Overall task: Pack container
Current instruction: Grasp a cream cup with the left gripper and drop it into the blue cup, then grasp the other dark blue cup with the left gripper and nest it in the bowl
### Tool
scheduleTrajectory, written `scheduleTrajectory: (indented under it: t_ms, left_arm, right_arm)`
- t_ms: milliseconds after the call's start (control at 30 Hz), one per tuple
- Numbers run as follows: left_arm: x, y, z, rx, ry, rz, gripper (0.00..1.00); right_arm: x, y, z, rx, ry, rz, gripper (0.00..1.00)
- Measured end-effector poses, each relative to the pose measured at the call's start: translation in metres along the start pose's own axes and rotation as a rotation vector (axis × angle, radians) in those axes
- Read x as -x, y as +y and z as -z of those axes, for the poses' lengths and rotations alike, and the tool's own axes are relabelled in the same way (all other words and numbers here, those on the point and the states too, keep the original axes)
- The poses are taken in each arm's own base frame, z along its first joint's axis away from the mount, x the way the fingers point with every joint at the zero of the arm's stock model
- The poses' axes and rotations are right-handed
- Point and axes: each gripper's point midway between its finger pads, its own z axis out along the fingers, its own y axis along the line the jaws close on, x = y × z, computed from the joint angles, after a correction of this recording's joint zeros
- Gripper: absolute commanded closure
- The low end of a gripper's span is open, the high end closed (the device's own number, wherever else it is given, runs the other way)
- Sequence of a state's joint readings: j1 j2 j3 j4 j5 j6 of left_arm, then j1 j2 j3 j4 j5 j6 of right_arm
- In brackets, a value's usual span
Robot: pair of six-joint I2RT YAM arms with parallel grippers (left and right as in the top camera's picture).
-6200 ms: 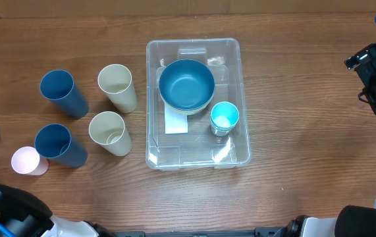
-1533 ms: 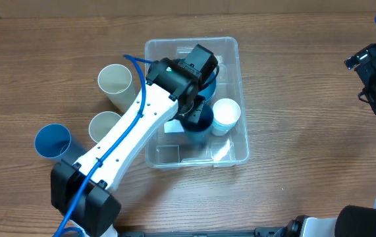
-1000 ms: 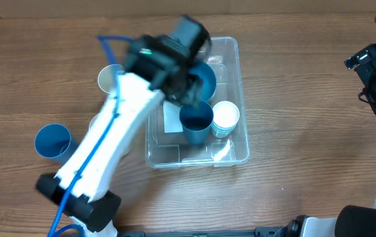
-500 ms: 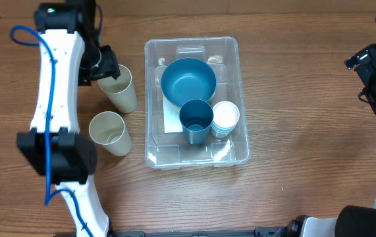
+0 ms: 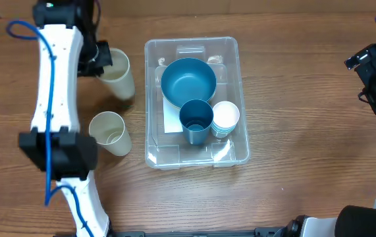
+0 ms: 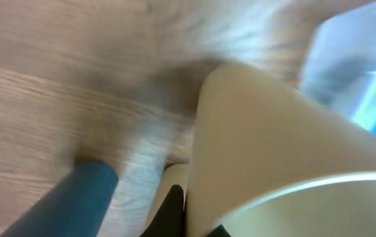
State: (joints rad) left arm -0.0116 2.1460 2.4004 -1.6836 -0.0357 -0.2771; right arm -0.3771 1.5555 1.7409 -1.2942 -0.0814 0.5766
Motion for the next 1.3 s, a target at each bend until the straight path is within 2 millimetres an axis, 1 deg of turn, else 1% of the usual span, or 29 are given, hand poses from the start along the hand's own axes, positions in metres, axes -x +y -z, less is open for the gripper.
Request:
scheduleTrajectory:
  t_ms: [33,67,133,167,200,233,267,300,367,433,467,567,700,733,767,833,867,900,967,1000,1033,1067,1100,1133,1167,1200,1233,1267,1300]
  left_arm:
    - [-0.001,-0.002,0.023,-0.019,-0.06,-0.008,0.96]
    - [-0.007,-0.007,0.059,-0.049,-0.149,-0.032,0.96]
    - [-0.04,-0.032,0.141,-0.136,-0.35,-0.143,0.96]
    - [-0.06,-0.045,0.172,-0.187,-0.424,-0.205,0.96]
    - [-0.082,-0.058,0.198,-0.241,-0.478,-0.266,0.96]
    - [-0.097,-0.067,0.211,-0.275,-0.503,-0.314,0.96]
    - [-0.108,-0.077,0.215,-0.299,-0.502,-0.361,0.96]
    - [-0.113,-0.087,0.212,-0.31,-0.489,-0.394,0.96]
    - [-0.124,-0.108,0.194,-0.311,-0.418,-0.459,0.96]
    - [-0.137,-0.124,0.16,-0.279,-0.3,-0.515,0.96]
    - [-0.142,-0.127,0.147,-0.261,-0.256,-0.531,0.96]
    - [-0.156,-0.131,0.117,-0.219,-0.159,-0.566,0.96]
    - [-0.159,-0.141,0.092,-0.204,-0.125,-0.59,0.96]
    - [-0.159,-0.145,0.081,-0.2,-0.113,-0.597,0.94]
    - [-0.16,-0.147,0.072,-0.195,-0.104,-0.601,0.89]
    - [-0.158,-0.154,0.056,-0.198,-0.101,-0.607,0.53]
    - [-0.158,-0.155,0.052,-0.2,-0.1,-0.61,0.44]
    - [-0.157,-0.159,0.051,-0.213,-0.109,-0.606,0.39]
    - [-0.156,-0.16,0.058,-0.224,-0.113,-0.589,0.28]
    - [-0.152,-0.153,0.077,-0.215,-0.129,-0.566,0.24]
    - [-0.145,-0.145,0.092,-0.212,-0.156,-0.539,0.16]
    - [-0.135,-0.126,0.117,-0.2,-0.192,-0.487,0.18]
    - [-0.115,-0.103,0.14,-0.21,-0.275,-0.404,0.18]
    - [-0.104,-0.08,0.155,-0.206,-0.328,-0.335,0.17]
    - [-0.096,-0.05,0.167,-0.183,-0.372,-0.253,0.16]
    - [-0.09,-0.019,0.175,-0.16,-0.406,-0.164,0.14]
    - [-0.088,-0.001,0.179,-0.145,-0.422,-0.113,0.11]
    - [-0.089,0.038,0.175,-0.1,-0.416,0.007,0.07]
    - [-0.093,0.069,0.167,-0.065,-0.393,0.113,0.02]
  right_arm:
    - [0.0,0.0,0.0,0.001,0.0,0.001,0.0]
    - [0.0,0.0,0.0,0.0,0.0,0.001,0.0]
    - [0.0,0.0,0.0,0.0,0.0,0.001,0.0]
    - [0.0,0.0,0.0,0.0,0.0,0.0,0.0]
    - [0.0,0.0,0.0,0.0,0.0,0.0,0.0]
    - [0.0,0.0,0.0,0.0,0.0,0.001,0.0]
    - [0.0,0.0,0.0,0.0,0.0,0.0,0.0]
    - [0.0,0.0,0.0,0.0,0.001,0.001,0.0]
    - [0.0,0.0,0.0,0.001,0.001,0.0,0.0]
    - [0.0,0.0,0.0,0.0,0.0,0.0,0.0]
    - [0.0,0.0,0.0,0.001,0.0,0.0,0.0]
    - [0.0,0.0,0.0,0.0,0.0,0.0,0.0]
    - [0.0,0.0,0.0,0.0,0.0,0.0,0.0]
    - [0.0,0.0,0.0,0.0,0.0,0.001,0.0]
    - [0.0,0.0,0.0,0.0,0.0,0.0,0.0]
    - [0.0,0.0,0.0,0.0,0.0,0.001,0.0]
    - [0.0,0.0,0.0,0.0,0.001,0.001,0.0]
    - [0.0,0.0,0.0,0.0,0.0,0.0,0.0]
    - [0.0,0.0,0.0,0.001,0.0,0.001,0.0]
    - [0.0,0.0,0.0,0.0,0.001,0.001,0.0]
    - [0.0,0.0,0.0,0.0,0.001,0.001,0.0]
    - [0.0,0.0,0.0,0.0,0.001,0.0,0.0]
    - [0.0,0.0,0.0,0.0,0.001,0.001,0.0]
    - [0.0,0.0,0.0,0.0,0.001,0.0,0.0]
    - [0.0,0.0,0.0,0.0,0.0,0.0,0.0]
    - [0.0,0.0,0.0,0.0,0.001,0.0,0.0]
    - [0.0,0.0,0.0,0.001,0.0,0.0,0.0]
    - [0.0,0.0,0.0,0.0,0.001,0.0,0.0]
    - [0.0,0.0,0.0,0.001,0.0,0.001,0.0]
